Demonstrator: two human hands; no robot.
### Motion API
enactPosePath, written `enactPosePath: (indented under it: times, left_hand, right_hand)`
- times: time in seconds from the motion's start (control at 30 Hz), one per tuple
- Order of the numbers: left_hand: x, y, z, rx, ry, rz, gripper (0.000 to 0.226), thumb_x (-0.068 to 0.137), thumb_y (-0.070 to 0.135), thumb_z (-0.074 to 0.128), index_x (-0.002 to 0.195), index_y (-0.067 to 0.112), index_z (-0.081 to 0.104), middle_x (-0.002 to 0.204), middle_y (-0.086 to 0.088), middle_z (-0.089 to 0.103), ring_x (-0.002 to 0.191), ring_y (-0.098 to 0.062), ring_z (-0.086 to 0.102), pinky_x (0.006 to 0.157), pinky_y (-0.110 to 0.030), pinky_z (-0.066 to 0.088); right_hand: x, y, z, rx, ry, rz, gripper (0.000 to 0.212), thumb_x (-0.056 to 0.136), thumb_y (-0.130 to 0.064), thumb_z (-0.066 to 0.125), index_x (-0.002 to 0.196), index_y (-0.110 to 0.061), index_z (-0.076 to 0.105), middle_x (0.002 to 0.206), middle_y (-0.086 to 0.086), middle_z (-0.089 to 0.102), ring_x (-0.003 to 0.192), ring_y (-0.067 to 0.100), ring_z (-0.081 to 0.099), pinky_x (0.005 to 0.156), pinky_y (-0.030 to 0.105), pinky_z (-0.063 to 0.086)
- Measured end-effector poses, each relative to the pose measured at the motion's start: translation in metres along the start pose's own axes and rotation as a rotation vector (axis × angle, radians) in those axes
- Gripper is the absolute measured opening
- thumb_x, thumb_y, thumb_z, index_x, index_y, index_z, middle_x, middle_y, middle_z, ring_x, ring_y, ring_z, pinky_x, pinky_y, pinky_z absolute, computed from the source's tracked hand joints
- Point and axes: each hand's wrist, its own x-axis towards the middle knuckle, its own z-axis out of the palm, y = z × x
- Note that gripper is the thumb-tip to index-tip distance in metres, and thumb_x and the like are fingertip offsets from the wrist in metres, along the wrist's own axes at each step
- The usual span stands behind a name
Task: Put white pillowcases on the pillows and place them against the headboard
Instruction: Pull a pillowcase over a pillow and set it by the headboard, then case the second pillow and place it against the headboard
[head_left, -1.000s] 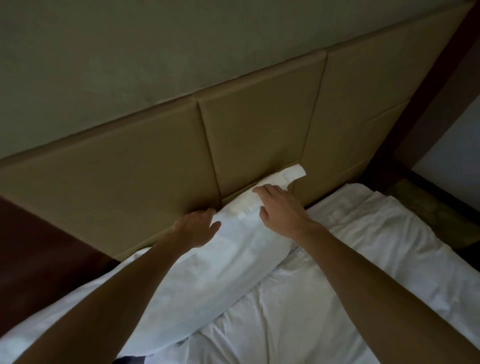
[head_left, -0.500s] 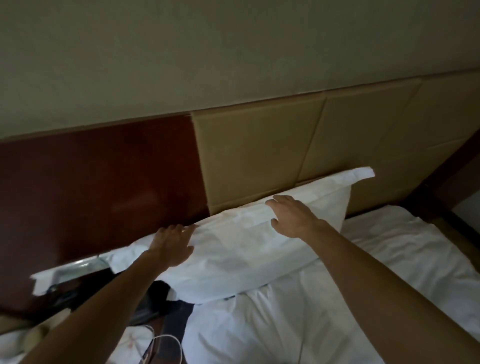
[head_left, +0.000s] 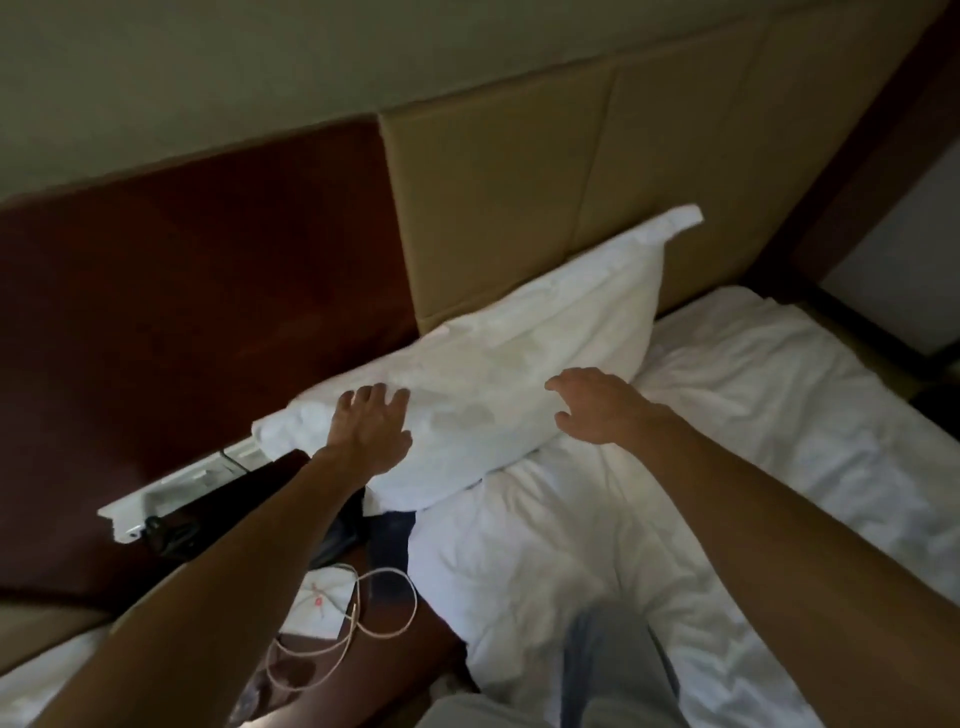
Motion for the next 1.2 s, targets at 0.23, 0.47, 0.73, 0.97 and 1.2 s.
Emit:
enactPosePath:
  times: [0.23,0.47,0.73,0.97,1.2]
  left_hand:
    - [0.013,0.108,0.000,0.041,-0.065,0.275,0.059,0.093,0.044,0.048,0.143,0.017,0.035,0.141,-0.014,0.047,0.127,-0.032,0.047,0.106,-0.045,0.035]
    - [-0.026,0.238,0.001,0.090,0.006,0.526,0.061,0.094,0.050,0.045,0.146,0.019,0.034,0.142,-0.012,0.048,0.126,-0.030,0.049,0.106,-0.043,0.034]
    - [-0.138,0.376,-0.002,0.163,0.032,0.631,0.059,0.094,0.051,0.042,0.145,0.022,0.035,0.143,-0.010,0.048,0.129,-0.029,0.046,0.110,-0.044,0.029]
    - [-0.257,0.514,0.014,0.261,-0.015,0.849,0.062,0.094,0.059,0.038,0.145,0.023,0.035,0.142,-0.010,0.048,0.127,-0.029,0.049,0.107,-0.044,0.033]
    - [-0.336,0.621,0.033,0.308,-0.006,1.110,0.066,0.093,0.064,0.037,0.143,0.022,0.039,0.138,-0.010,0.054,0.123,-0.028,0.053,0.105,-0.044,0.036]
  right_hand:
    - [-0.082,0.048,0.066,0.120,-0.070,0.157,0.053,0.096,-0.030,0.048,0.147,-0.020,0.037,0.149,0.007,0.041,0.134,0.027,0.040,0.109,0.041,0.037]
    - [-0.198,0.118,0.131,0.197,-0.105,0.413,0.052,0.094,-0.031,0.048,0.144,-0.021,0.040,0.142,0.007,0.048,0.127,0.028,0.047,0.104,0.043,0.042]
    - [-0.423,0.167,0.206,0.296,-0.014,0.620,0.053,0.097,-0.031,0.047,0.148,-0.021,0.036,0.148,0.006,0.043,0.134,0.026,0.042,0.109,0.042,0.038]
    - [-0.644,0.185,0.304,0.451,-0.042,0.939,0.055,0.096,-0.033,0.048,0.149,-0.023,0.033,0.151,0.006,0.040,0.135,0.027,0.040,0.110,0.042,0.037]
    - [-0.780,0.165,0.385,0.659,-0.050,1.248,0.056,0.095,-0.033,0.051,0.148,-0.023,0.036,0.145,0.005,0.048,0.131,0.026,0.047,0.107,0.040,0.040]
